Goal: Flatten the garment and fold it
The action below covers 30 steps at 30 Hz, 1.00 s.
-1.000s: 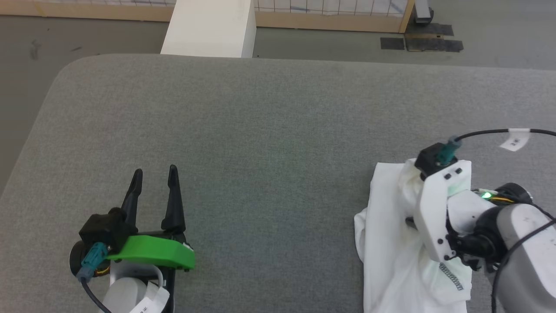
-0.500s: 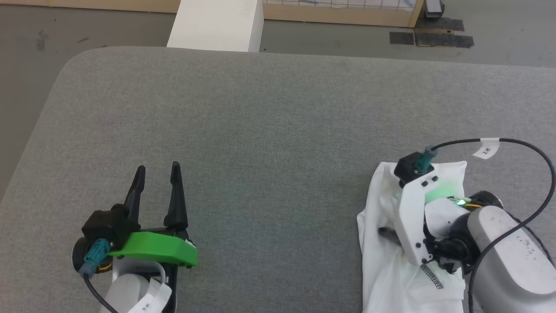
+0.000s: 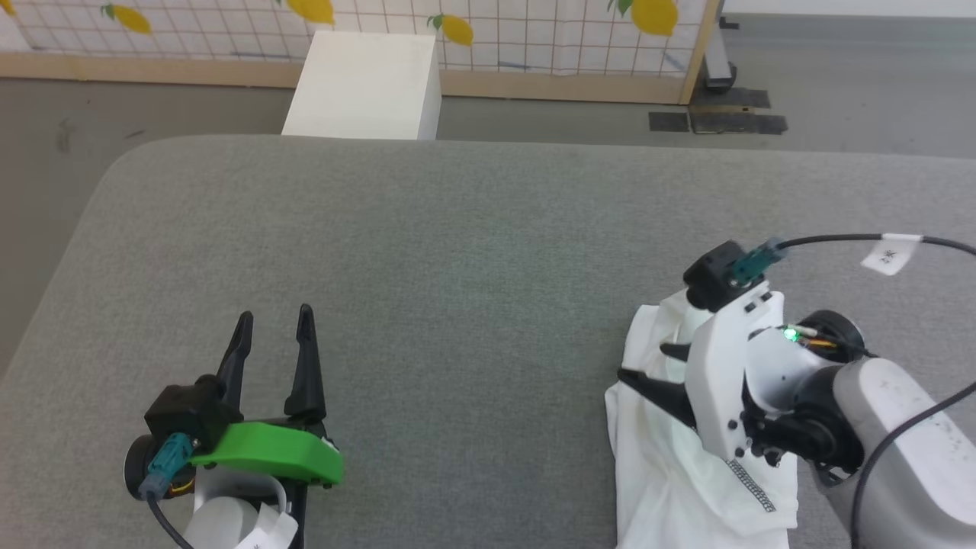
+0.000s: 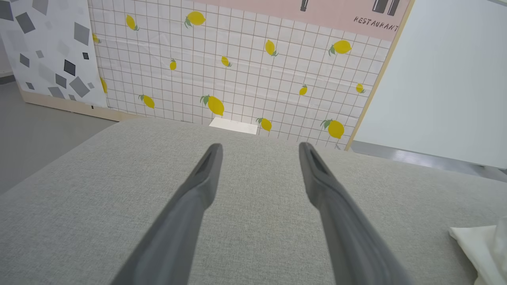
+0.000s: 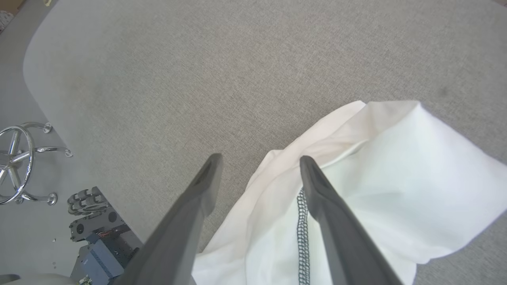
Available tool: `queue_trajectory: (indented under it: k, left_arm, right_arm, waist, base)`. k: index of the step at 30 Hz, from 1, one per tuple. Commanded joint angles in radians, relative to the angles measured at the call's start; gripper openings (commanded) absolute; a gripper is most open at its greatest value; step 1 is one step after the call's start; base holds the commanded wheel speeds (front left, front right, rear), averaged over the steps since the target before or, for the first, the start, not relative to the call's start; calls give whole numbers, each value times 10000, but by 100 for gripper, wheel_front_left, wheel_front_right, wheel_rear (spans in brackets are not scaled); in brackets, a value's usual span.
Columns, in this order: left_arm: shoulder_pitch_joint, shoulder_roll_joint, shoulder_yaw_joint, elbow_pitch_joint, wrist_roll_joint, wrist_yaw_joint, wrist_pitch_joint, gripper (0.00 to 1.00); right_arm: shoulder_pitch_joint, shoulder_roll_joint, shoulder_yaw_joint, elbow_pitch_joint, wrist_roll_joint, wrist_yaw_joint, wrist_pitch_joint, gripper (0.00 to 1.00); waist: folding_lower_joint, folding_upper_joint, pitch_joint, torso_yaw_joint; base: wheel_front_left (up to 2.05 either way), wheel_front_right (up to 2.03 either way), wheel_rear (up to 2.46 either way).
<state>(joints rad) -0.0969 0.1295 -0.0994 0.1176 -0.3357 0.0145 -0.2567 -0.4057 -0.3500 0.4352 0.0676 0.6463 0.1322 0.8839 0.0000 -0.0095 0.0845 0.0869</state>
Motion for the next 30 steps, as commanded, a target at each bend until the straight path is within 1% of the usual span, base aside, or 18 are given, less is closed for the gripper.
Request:
queue_trajectory:
  k: [1, 6, 11, 12, 13, 15, 16, 19, 20, 23, 30]
  left_arm:
    - [129, 103, 38, -27, -68, 38, 14, 100]
    - [213, 123, -3, -125, -91, 75, 55, 100]
    - [209, 117, -49, -204, -113, 113, 57, 100]
    - [203, 113, -59, -216, -114, 120, 56, 100]
    - [171, 100, -93, -266, -125, 134, 53, 100]
    - [135, 94, -116, -295, -130, 142, 52, 100]
    - [70, 88, -143, -333, -128, 150, 53, 100]
    - [-41, 84, -162, -359, -128, 166, 49, 100]
    - [-146, 79, -188, -364, -121, 164, 45, 100]
    - [-311, 56, -236, -337, -111, 161, 37, 100]
    - [-559, -14, -296, -234, -109, 138, 5, 100]
  right_arm:
    - [185, -31, -211, -266, 168, -15, -257, 100]
    - [599, -119, -1266, -976, 127, -15, -969, 100]
    - [1472, -58, -2888, -1189, -485, -15, -1185, 100]
    - [1655, -3, -3165, -1195, -649, -15, -1161, 100]
    - [2274, 232, -3973, -1169, -1350, -15, -983, 100]
    - [2579, 523, -4391, -1094, -1705, -15, -859, 100]
    - [2771, 783, -4650, -1003, -2092, -15, -765, 100]
    - [2828, 1150, -4776, -804, -2596, -15, -786, 100]
    - [2730, 1416, -4809, -583, -2835, -15, -878, 100]
    - [2492, 1635, -4637, -140, -3209, -15, -977, 100]
    - [1980, 1801, -4092, 857, -3751, -15, -971, 100]
  waist:
    - [0, 93, -226, -239]
    - [0, 93, -262, -404]
    - [0, 93, -173, -519]
    - [0, 93, -147, -532]
    - [0, 93, -8, -558]
    - [0, 93, 106, -564]
    - [0, 93, 267, -549]
    - [0, 93, 504, -530]
    - [0, 93, 686, -489]
    - [0, 93, 913, -416]
    - [0, 93, 1333, -268]
  base:
    - [0, 0, 0]
    - [0, 0, 0]
    - [0, 0, 0]
    - [0, 0, 0]
    - [0, 0, 0]
    - [0, 0, 0]
    - [0, 0, 0]
    - [0, 0, 0]
    - [0, 0, 0]
    - [0, 0, 0]
    - [0, 0, 0]
